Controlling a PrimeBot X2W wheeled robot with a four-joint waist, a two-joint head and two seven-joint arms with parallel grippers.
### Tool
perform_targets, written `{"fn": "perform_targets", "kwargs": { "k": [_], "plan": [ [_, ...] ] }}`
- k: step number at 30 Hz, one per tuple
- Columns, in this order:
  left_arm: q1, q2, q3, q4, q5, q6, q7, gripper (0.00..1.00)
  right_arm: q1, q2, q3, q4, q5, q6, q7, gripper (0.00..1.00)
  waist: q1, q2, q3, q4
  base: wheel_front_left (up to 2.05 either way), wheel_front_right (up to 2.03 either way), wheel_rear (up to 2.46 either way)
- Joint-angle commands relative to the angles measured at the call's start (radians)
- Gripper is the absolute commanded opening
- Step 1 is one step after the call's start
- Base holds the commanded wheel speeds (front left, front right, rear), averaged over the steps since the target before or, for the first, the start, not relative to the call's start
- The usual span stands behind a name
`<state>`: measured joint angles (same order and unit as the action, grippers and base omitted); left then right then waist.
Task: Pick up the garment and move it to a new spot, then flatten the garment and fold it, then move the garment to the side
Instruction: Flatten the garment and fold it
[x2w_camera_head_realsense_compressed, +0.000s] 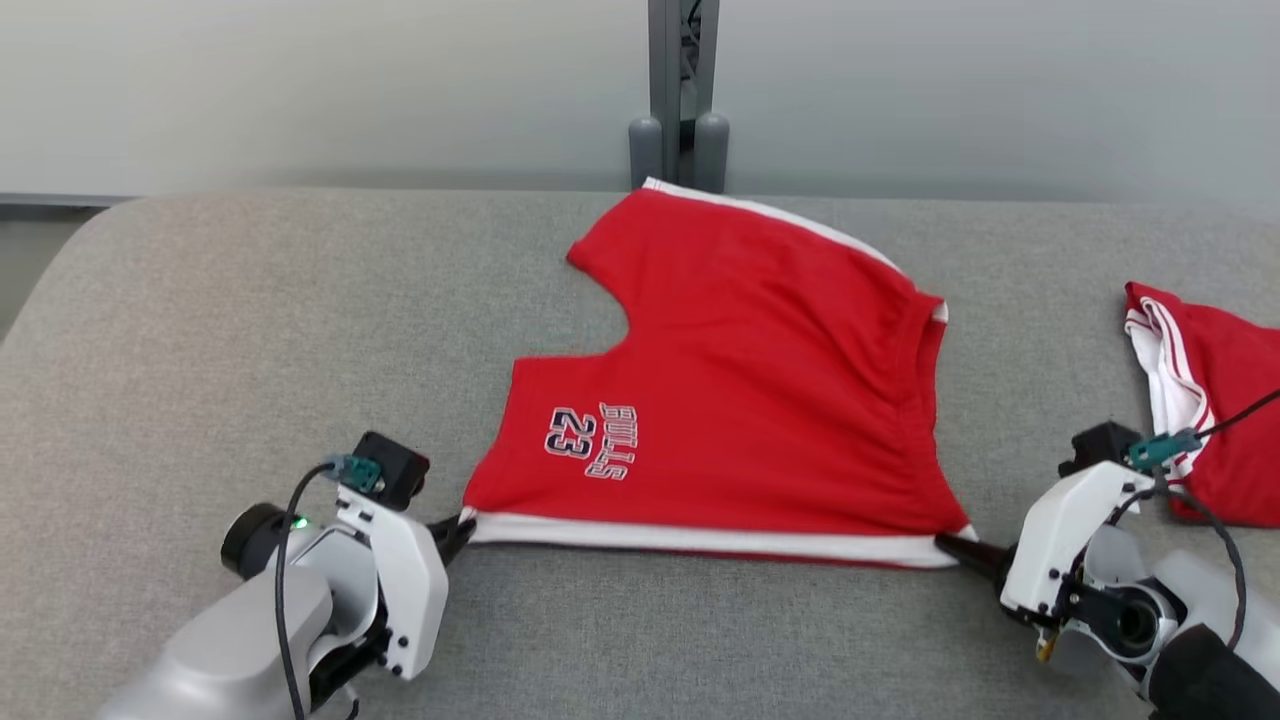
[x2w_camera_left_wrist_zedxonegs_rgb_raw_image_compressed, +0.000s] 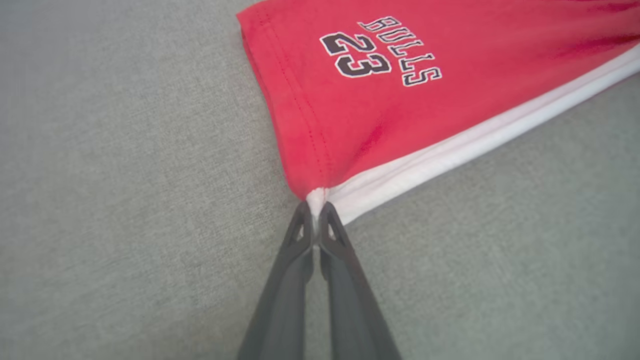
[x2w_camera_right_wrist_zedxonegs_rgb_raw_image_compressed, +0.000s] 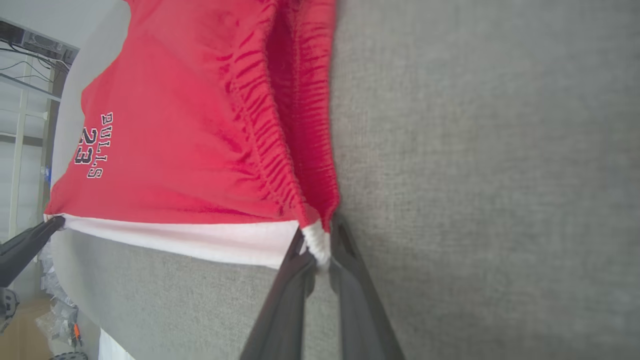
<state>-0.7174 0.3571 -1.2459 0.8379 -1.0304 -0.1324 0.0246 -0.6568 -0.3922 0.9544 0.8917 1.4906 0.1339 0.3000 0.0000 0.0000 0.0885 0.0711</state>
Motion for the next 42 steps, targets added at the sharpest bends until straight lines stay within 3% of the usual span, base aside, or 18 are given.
{"fn": "perform_targets", "kwargs": {
  "k": [1,12,14,25,30,35,42],
  "plan": [
    [0.021,0.033,-0.004,-0.005,-0.002,0.003,0.017,0.00,0.033,-0.024,0.009,-0.004,0.009,-0.006,0.026,0.00,0.0000,0.0000,-0.021,0.002,0.00,0.00,0.00],
    [0.115,0.170,-0.028,-0.223,-0.039,0.003,0.230,0.00,0.137,-0.087,0.039,-0.130,0.086,-0.006,0.222,0.00,0.0000,0.0000,-0.098,0.023,0.00,0.00,0.00],
    [0.140,0.230,-0.030,-0.321,-0.054,0.003,0.311,0.00,0.169,-0.099,0.036,-0.162,0.120,-0.005,0.269,0.00,0.0000,0.0000,-0.113,0.024,0.00,0.00,0.00],
    [0.178,0.370,-0.027,-0.526,-0.108,0.007,0.439,0.00,0.263,-0.139,0.023,-0.230,0.200,-0.005,0.357,0.00,0.0000,0.0000,-0.138,0.021,0.00,0.00,0.00],
    [0.142,0.399,-0.026,-0.551,-0.053,0.017,0.450,0.00,0.278,-0.127,-0.009,-0.272,0.242,-0.005,0.341,0.00,0.0000,0.0000,-0.131,0.013,0.00,0.00,0.00],
    [0.095,0.401,0.022,-0.576,-0.074,0.040,0.436,0.00,0.272,-0.117,-0.046,-0.341,0.274,-0.003,0.313,0.00,0.0000,0.0000,-0.113,-0.012,0.00,0.00,0.00],
    [-0.030,0.392,0.075,-0.552,-0.015,0.077,0.412,0.00,0.230,-0.093,-0.091,-0.404,0.268,-0.003,0.236,0.00,0.0000,0.0000,-0.075,-0.068,0.00,0.00,0.00]
  ]
}}
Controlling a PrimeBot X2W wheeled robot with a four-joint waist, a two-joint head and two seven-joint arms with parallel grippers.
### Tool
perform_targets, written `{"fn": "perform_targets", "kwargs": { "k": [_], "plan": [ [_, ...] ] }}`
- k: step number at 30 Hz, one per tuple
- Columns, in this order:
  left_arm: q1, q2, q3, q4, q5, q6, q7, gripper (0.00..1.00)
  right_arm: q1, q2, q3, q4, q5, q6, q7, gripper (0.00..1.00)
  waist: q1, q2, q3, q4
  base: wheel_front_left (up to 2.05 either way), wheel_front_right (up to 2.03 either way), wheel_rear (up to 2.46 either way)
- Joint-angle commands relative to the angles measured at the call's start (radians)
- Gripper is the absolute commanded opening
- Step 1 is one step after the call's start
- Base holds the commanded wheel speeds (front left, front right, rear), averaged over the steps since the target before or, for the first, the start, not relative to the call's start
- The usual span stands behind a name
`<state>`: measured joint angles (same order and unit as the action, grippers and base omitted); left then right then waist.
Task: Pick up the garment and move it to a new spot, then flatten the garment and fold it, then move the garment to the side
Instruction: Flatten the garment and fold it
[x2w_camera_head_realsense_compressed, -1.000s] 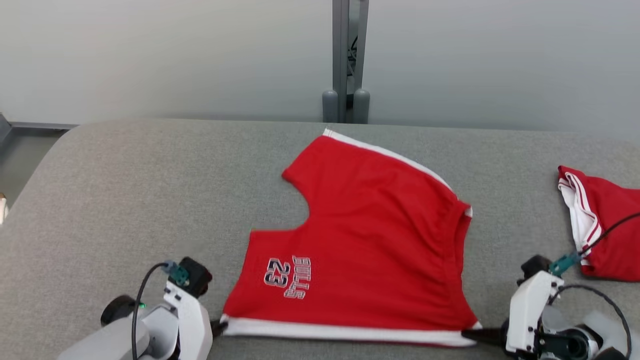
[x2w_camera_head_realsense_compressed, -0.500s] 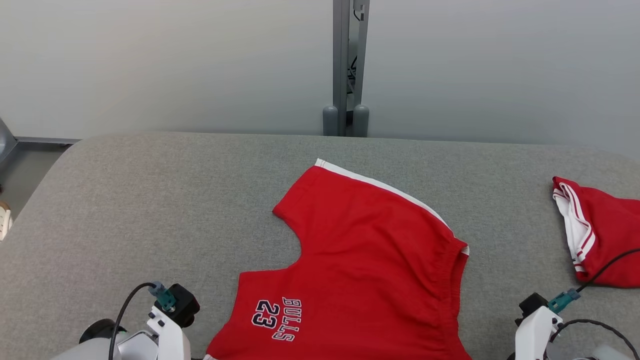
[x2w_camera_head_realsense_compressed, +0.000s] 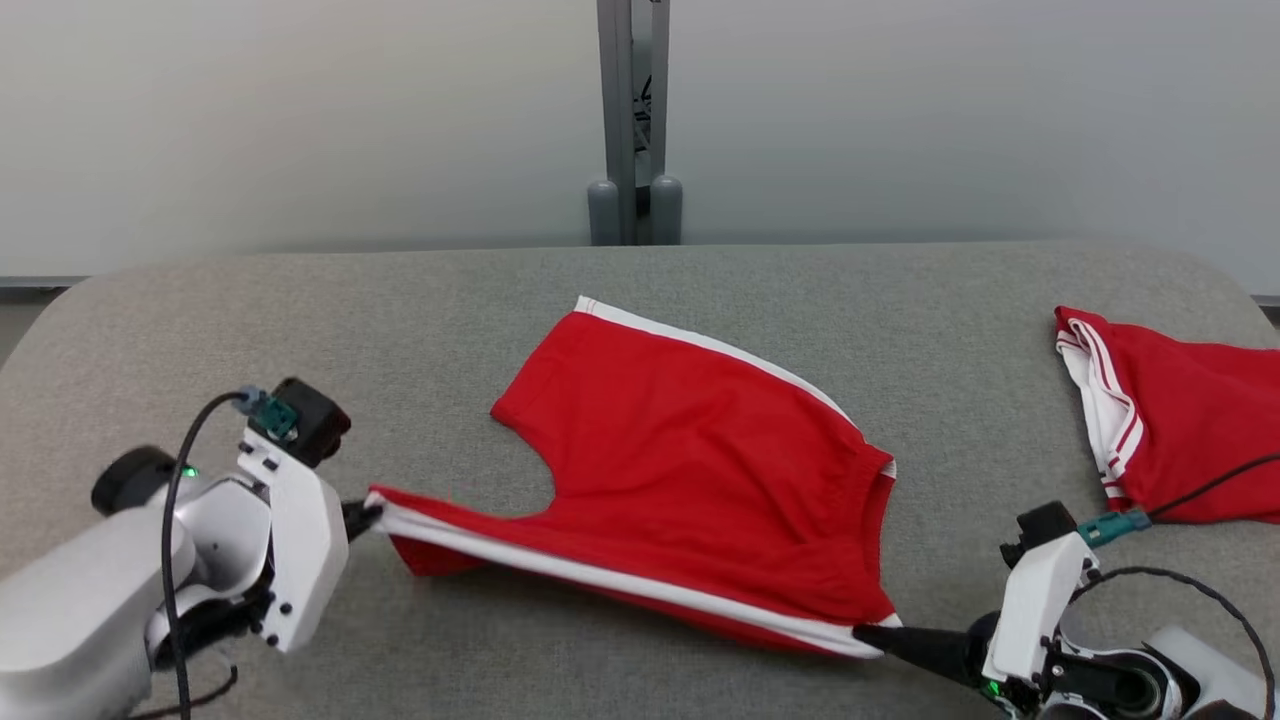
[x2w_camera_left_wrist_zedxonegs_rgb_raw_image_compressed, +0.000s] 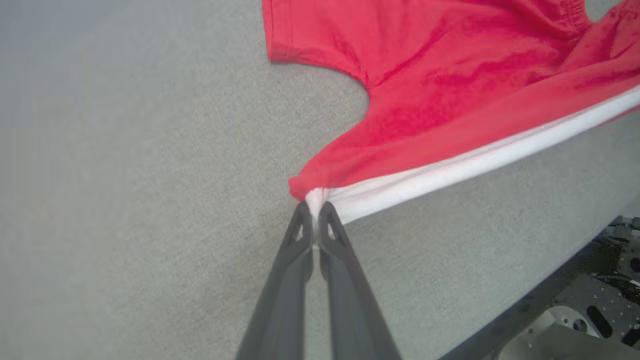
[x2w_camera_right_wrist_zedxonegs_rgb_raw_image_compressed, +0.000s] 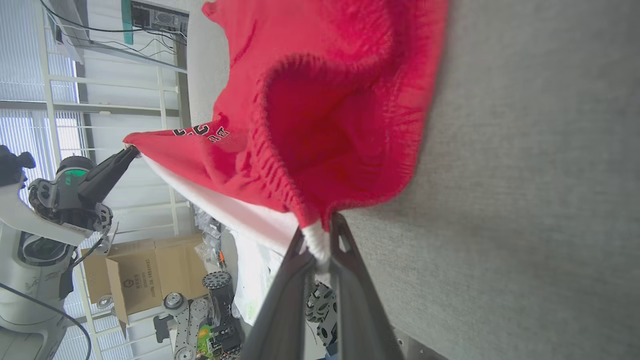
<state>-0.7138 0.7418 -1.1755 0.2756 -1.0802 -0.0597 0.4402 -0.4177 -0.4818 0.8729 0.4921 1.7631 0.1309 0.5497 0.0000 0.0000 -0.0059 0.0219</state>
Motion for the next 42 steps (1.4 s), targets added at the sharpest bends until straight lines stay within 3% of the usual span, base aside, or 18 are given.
{"fn": "perform_targets", "kwargs": {
  "k": [1,13,24,33,42],
  "plan": [
    [-0.059,0.010,0.002,0.021,0.060,0.004,-0.010,0.00,-0.021,0.003,-0.016,-0.011,-0.009,0.000,-0.031,0.00,0.0000,0.0000,0.030,-0.028,0.00,0.00,0.00],
    [-0.303,-0.088,0.030,0.252,0.223,0.007,-0.110,0.00,-0.161,0.126,-0.087,-0.005,-0.063,0.000,-0.217,0.00,0.0000,0.0000,0.179,-0.153,0.00,0.00,0.00],
    [-0.432,-0.193,0.022,0.515,0.295,-0.008,-0.204,0.00,-0.275,0.260,-0.123,0.054,-0.076,0.000,-0.294,0.00,0.0000,0.0000,0.282,-0.251,0.00,0.00,0.00],
    [-0.471,-0.261,0.008,0.653,0.315,-0.027,-0.272,0.00,-0.317,0.321,-0.157,0.136,-0.082,0.000,-0.358,0.00,0.0000,0.0000,0.324,-0.278,0.00,0.00,0.00],
    [-0.497,-0.318,0.000,0.788,0.324,-0.037,-0.340,0.00,-0.337,0.359,-0.165,0.159,-0.094,0.000,-0.355,0.00,0.0000,0.0000,0.357,-0.293,0.00,0.00,0.00]
  ]
}}
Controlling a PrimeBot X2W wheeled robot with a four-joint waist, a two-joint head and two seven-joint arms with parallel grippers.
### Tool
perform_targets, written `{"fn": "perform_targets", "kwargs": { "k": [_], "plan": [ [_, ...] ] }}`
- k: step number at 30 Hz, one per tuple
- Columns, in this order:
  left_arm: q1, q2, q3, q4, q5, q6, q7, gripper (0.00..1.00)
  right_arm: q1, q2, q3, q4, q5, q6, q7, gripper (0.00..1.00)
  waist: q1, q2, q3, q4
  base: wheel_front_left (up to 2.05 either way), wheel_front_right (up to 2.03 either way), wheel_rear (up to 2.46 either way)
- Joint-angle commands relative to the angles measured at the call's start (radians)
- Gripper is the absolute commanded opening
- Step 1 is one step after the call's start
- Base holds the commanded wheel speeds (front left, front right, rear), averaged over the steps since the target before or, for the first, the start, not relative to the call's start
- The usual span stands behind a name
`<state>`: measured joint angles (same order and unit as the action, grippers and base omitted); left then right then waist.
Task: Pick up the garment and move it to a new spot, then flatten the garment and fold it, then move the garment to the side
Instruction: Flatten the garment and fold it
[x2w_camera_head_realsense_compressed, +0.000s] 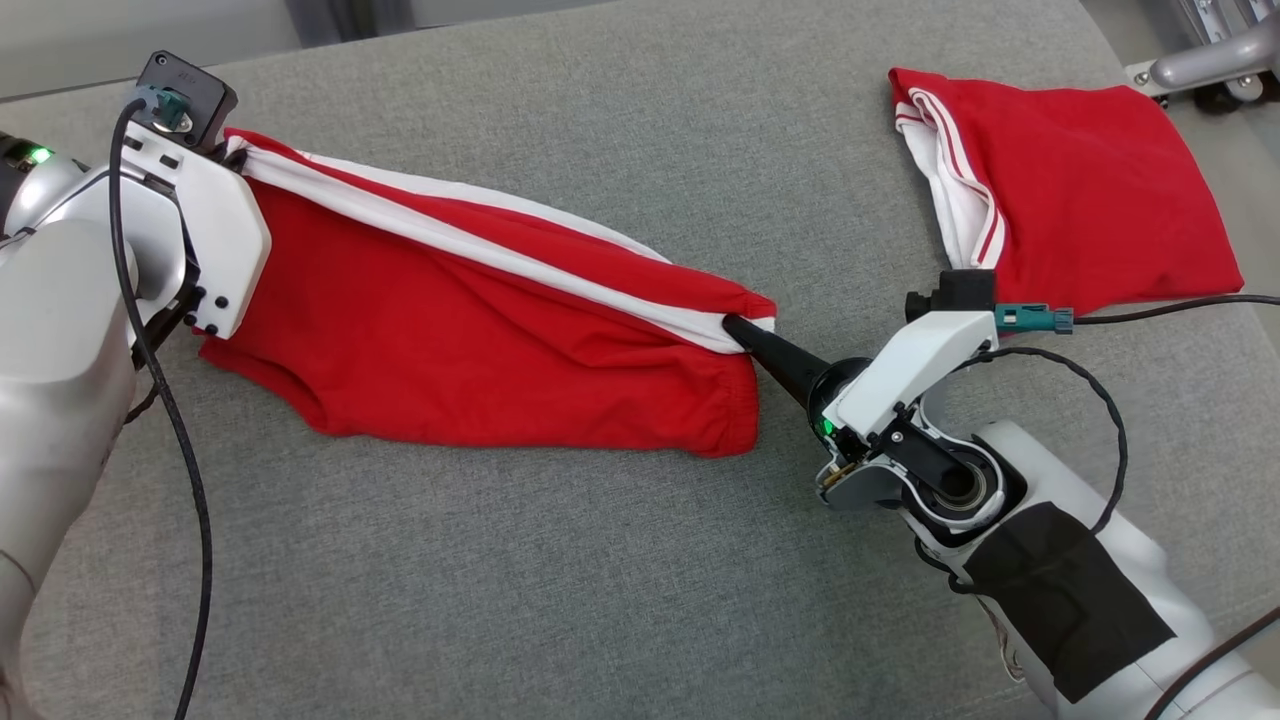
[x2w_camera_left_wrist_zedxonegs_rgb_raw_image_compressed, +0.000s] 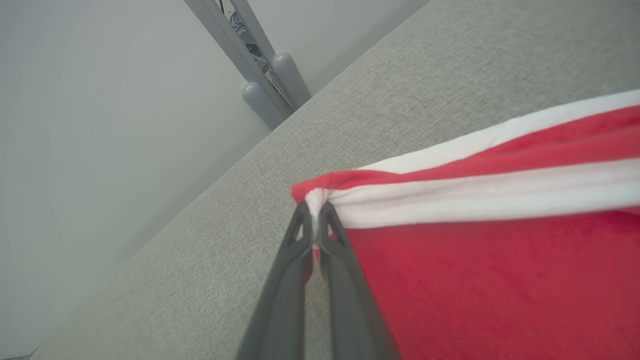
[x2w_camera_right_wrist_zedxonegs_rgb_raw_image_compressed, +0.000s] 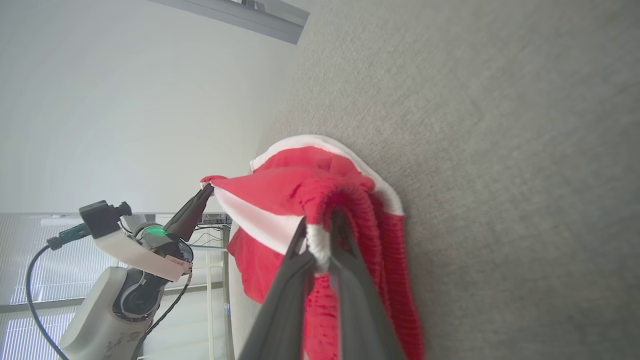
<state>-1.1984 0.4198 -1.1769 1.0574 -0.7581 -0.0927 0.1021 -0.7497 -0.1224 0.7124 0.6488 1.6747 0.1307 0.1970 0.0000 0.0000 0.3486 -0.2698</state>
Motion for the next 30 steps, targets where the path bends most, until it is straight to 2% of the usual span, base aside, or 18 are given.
{"fn": "perform_targets", "kwargs": {
  "k": [1,18,19,20,21,30],
  "plan": [
    [-0.017,-0.002,-0.001,0.019,0.004,-0.004,-0.010,0.00,-0.008,0.004,-0.005,0.003,-0.007,0.000,-0.003,0.00,0.0000,0.0000,0.006,-0.003,0.00,0.00,0.00],
    [-0.066,-0.072,-0.013,0.170,0.005,-0.011,-0.072,0.00,-0.065,0.048,-0.023,0.029,-0.026,0.000,-0.034,0.00,0.0000,0.0000,0.072,-0.038,0.00,0.00,0.00],
    [-0.064,-0.076,-0.013,0.175,0.001,-0.011,-0.066,0.07,-0.064,0.050,-0.023,0.031,-0.023,0.000,-0.030,0.00,0.0000,0.0000,0.076,-0.039,0.00,0.00,0.00],
    [-0.063,-0.078,-0.013,0.180,-0.002,-0.012,-0.061,0.25,-0.064,0.052,-0.022,0.036,-0.020,0.000,-0.023,0.02,0.0000,0.0000,0.079,-0.039,0.00,0.00,0.00],
    [-0.062,-0.083,-0.011,0.190,-0.008,-0.009,-0.053,1.00,-0.065,0.054,-0.020,0.036,-0.021,0.000,-0.015,1.00,0.0000,0.0000,0.084,-0.039,0.00,0.00,0.00],
    [-0.044,-0.096,-0.016,0.207,-0.014,-0.011,-0.058,1.00,-0.071,0.058,-0.026,0.060,-0.049,0.000,-0.048,1.00,0.0000,0.0000,0.078,-0.029,0.00,0.00,0.00]
  ]
}}
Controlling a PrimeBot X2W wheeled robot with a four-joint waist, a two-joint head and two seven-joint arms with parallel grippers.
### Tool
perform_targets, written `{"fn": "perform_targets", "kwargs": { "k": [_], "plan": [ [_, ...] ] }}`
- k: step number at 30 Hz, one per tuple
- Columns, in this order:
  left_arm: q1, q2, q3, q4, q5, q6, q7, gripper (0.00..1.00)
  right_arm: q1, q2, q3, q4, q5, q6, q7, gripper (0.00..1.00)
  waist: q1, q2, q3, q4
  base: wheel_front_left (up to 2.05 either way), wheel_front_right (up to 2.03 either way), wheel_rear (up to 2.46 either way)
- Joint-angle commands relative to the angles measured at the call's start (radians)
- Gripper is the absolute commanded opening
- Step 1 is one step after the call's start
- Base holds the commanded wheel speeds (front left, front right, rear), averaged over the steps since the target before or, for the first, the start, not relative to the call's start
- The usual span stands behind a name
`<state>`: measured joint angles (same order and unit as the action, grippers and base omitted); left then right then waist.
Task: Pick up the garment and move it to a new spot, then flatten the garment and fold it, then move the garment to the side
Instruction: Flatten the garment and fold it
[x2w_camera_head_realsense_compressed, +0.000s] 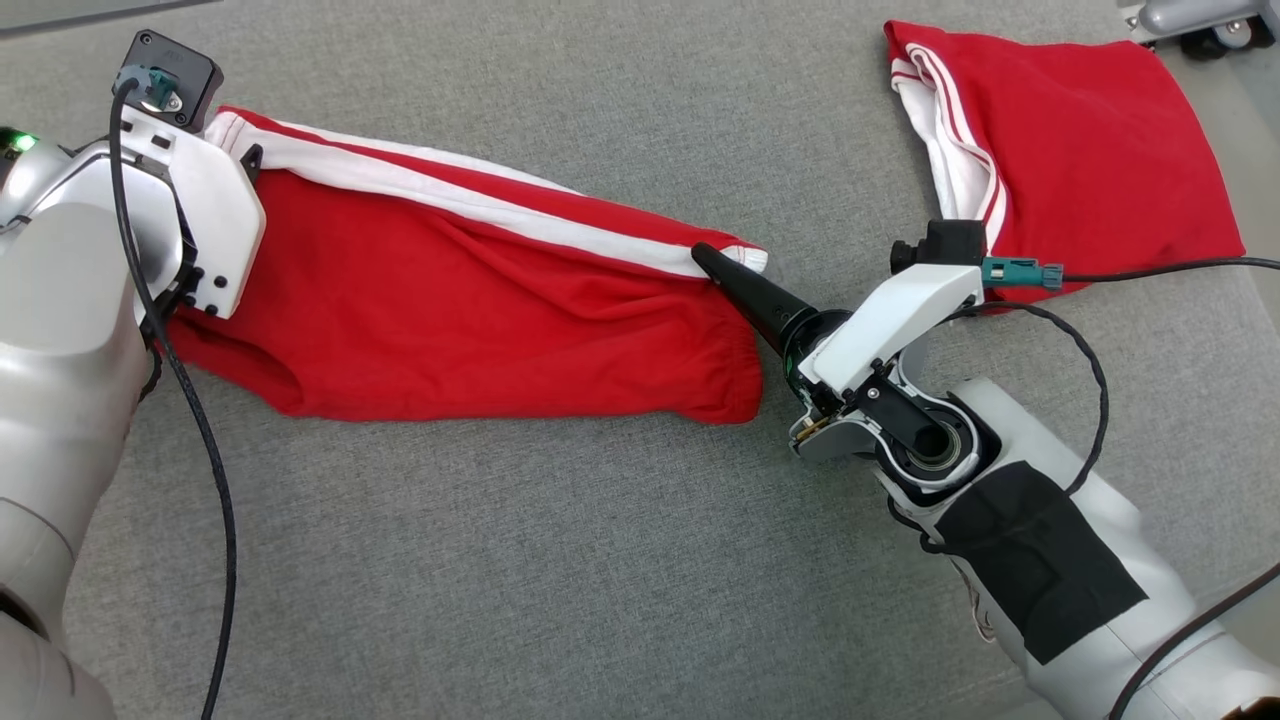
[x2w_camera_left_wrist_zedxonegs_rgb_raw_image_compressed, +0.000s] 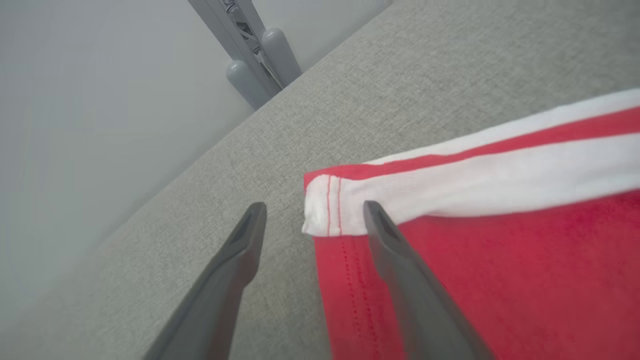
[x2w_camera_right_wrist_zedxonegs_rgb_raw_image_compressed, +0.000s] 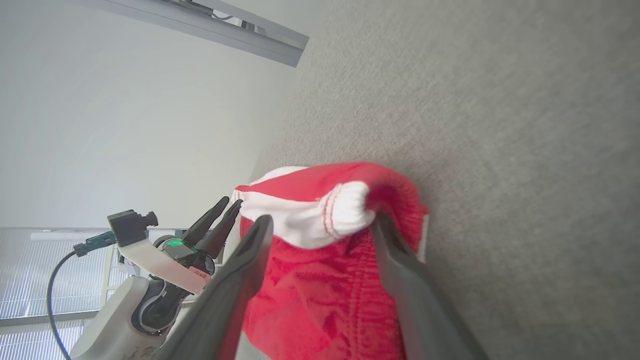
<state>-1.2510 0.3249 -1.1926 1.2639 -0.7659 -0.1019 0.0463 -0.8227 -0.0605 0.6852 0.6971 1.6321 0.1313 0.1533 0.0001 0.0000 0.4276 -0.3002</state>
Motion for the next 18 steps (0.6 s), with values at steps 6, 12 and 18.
{"fn": "perform_targets", "kwargs": {
  "k": [6,12,18],
  "plan": [
    [0.035,-0.007,0.010,0.009,-0.020,0.005,-0.048,1.00,0.016,-0.036,0.019,0.016,-0.040,0.000,0.009,1.00,-0.0001,0.0000,-0.049,0.019,0.00,0.00,0.00],
    [0.070,-0.016,0.017,0.012,-0.037,-0.001,-0.100,1.00,0.051,-0.099,0.053,-0.018,-0.084,0.000,0.024,1.00,-0.0001,0.0000,-0.119,0.048,0.00,0.00,0.00],
    [0.106,-0.032,0.024,0.012,-0.052,-0.008,-0.161,1.00,0.089,-0.183,0.067,-0.074,-0.145,0.000,-0.028,1.00,-0.0001,0.0000,-0.199,0.093,0.00,0.00,0.00]
  ]
}}
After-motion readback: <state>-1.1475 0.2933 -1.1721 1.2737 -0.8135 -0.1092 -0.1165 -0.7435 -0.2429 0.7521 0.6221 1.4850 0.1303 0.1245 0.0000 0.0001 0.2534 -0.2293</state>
